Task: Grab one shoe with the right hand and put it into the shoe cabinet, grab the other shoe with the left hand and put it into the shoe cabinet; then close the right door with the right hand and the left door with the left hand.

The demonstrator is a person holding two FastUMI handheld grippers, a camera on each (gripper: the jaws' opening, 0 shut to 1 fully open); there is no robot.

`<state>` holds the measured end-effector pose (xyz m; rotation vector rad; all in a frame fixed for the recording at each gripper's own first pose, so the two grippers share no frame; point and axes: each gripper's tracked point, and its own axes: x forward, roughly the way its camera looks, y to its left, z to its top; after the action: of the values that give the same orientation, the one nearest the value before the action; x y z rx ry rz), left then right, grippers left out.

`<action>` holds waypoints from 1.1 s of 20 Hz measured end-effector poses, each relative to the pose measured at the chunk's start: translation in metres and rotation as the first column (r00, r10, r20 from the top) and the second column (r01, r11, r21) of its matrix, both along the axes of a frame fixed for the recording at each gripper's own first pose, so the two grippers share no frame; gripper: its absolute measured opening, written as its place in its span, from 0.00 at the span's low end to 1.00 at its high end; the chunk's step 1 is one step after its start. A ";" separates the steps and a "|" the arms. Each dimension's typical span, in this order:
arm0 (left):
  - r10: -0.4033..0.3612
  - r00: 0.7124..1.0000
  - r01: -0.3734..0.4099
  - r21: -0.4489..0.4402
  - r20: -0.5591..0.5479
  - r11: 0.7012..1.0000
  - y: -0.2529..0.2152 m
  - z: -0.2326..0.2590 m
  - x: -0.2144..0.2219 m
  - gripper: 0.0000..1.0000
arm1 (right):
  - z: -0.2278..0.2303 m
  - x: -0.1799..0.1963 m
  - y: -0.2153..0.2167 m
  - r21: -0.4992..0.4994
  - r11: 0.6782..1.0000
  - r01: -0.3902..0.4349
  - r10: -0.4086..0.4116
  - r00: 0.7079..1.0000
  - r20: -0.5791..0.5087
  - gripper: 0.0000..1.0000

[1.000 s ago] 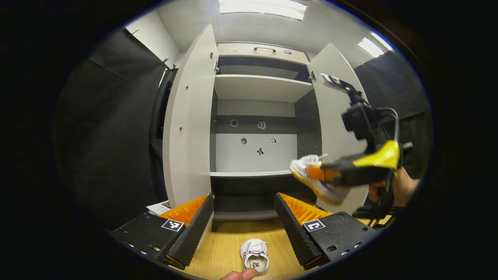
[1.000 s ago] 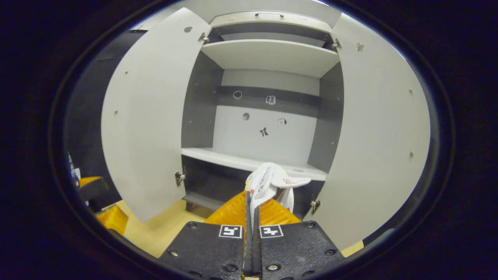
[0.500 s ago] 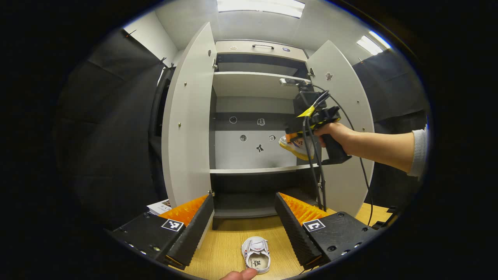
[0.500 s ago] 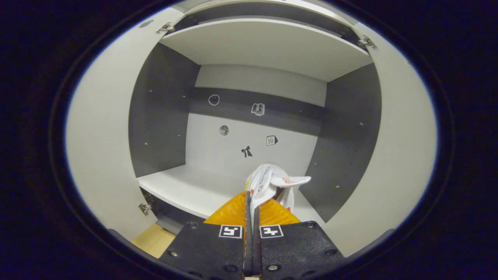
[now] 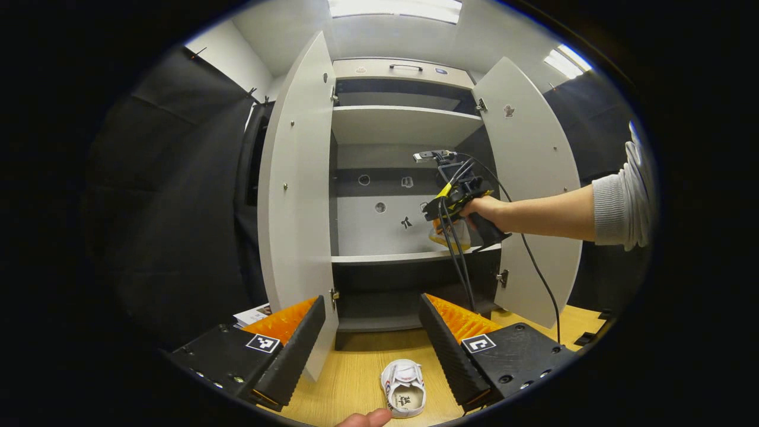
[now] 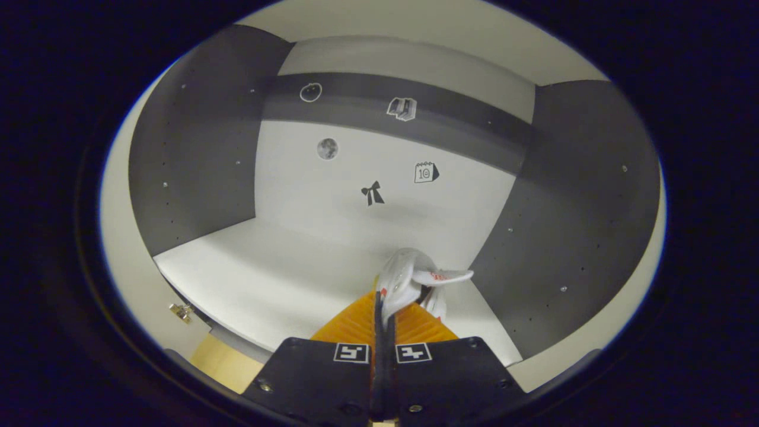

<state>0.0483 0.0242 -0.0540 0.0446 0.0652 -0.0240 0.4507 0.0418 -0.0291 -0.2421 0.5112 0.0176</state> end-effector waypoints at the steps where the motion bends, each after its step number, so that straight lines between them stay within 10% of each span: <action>1: 0.004 1.000 -0.004 0.000 -0.003 1.000 0.002 -0.001 0.001 0.95 | -0.002 0.001 0.001 -0.005 1.000 0.002 -0.002 1.000 -0.019 0.04; 5: 0.007 1.000 -0.007 -0.006 -0.011 1.000 0.003 -0.005 0.004 0.95 | -0.007 0.004 0.003 -0.017 1.000 0.010 -0.011 0.998 -0.067 0.05; 14: 0.001 1.000 -0.001 -0.007 0.008 1.000 0.003 -0.001 0.007 0.95 | 0.019 -0.018 0.019 -0.023 0.999 -0.040 0.040 0.999 -0.010 0.58; 22: -0.014 1.000 0.014 -0.022 0.025 1.000 -0.005 -0.001 0.006 0.95 | 0.092 -0.114 0.014 0.101 0.992 -0.076 0.046 0.962 0.270 0.64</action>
<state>0.0544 0.0191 -0.0548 0.0231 0.0396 -0.0380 0.3366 0.0553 0.0627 -0.1483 0.2319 0.0720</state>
